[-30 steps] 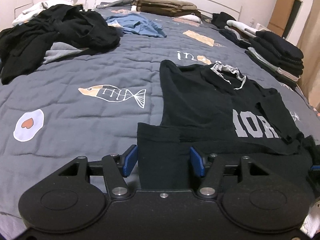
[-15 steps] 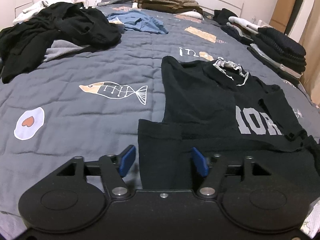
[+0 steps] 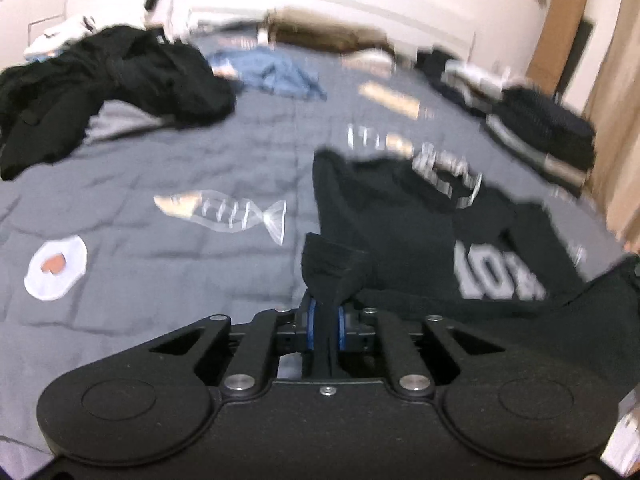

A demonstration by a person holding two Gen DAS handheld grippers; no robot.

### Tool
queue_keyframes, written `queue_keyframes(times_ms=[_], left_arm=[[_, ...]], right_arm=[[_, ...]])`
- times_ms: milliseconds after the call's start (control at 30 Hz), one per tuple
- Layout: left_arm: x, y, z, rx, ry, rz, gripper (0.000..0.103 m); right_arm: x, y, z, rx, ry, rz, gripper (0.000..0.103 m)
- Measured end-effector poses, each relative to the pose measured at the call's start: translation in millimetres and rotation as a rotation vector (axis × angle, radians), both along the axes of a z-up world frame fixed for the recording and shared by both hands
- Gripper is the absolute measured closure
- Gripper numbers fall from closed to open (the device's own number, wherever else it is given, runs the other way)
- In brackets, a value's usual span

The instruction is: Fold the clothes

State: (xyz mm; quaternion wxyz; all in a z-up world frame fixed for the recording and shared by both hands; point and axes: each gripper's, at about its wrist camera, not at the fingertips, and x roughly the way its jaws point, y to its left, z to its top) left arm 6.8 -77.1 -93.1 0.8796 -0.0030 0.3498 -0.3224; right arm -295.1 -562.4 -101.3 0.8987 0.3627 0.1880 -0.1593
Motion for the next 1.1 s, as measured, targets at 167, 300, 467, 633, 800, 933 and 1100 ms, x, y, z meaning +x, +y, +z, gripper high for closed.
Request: queue_keyframes(times_ms=[167, 300, 467, 633, 800, 933, 1100], left_arm=[[-4, -8, -2, 0.036, -0.014, -0.019, 0.094], [-4, -21, -14, 0.128, 0.004, -0.029, 0.085], [2, -12, -14, 0.130, 0.014, 0.007, 0.061], [-3, -6, -5, 0.132, -0.017, 0.008, 0.057], [-16, 0, 8, 0.119, -0.083, -0.004, 0.058], [-19, 3, 13, 0.104, -0.097, -0.016, 0.061], [-16, -17, -1, 0.161, -0.089, -0.056, 0.060]], right_arm=[[-12, -9, 11, -0.077, -0.032, -0.085, 0.099], [19, -11, -19, -0.107, 0.197, -0.057, 0.096], [23, -13, -24, -0.106, 0.286, -0.024, 0.091], [5, -11, -7, -0.147, 0.245, -0.032, 0.056], [6, -15, -12, -0.105, 0.256, -0.020, 0.056], [3, -14, -11, -0.060, 0.222, -0.001, 0.055], [15, -7, -22, -0.084, 0.293, 0.036, 0.054]])
